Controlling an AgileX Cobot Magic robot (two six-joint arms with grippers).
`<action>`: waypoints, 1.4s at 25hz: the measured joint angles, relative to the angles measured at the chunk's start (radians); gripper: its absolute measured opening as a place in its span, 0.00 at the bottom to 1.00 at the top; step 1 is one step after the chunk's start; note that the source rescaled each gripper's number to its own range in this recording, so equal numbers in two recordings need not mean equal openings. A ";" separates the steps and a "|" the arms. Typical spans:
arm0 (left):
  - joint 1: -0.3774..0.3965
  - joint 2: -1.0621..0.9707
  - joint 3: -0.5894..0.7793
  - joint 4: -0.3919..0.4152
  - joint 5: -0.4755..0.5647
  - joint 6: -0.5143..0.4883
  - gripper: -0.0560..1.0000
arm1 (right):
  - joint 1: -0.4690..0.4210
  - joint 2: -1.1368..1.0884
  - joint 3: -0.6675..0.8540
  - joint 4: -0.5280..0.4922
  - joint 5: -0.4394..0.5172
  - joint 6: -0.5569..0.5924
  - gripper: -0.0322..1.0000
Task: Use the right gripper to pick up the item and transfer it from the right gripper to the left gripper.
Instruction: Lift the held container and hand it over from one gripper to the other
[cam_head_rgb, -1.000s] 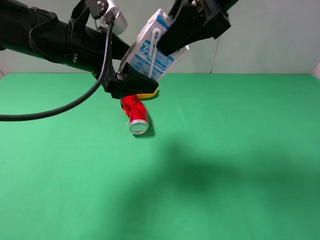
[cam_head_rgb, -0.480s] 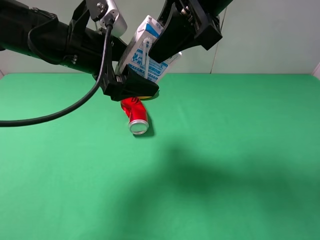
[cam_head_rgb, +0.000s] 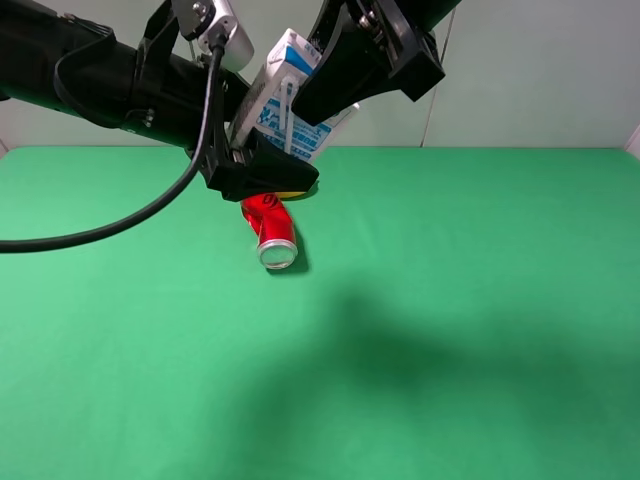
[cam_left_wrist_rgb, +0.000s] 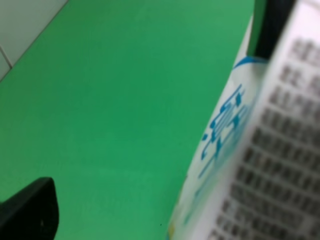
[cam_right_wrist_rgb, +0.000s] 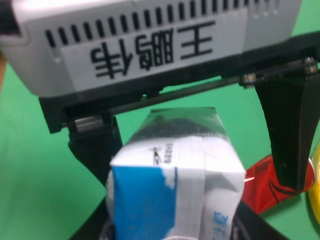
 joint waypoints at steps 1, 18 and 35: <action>0.000 0.000 0.000 -0.001 0.000 0.000 0.87 | 0.000 0.000 0.000 0.001 0.000 -0.004 0.03; -0.009 -0.001 0.000 0.001 0.022 -0.018 0.25 | 0.000 0.000 0.000 0.005 -0.028 -0.032 0.03; -0.008 0.000 0.000 0.001 -0.035 -0.018 0.20 | 0.004 -0.001 0.000 0.060 -0.025 -0.018 0.78</action>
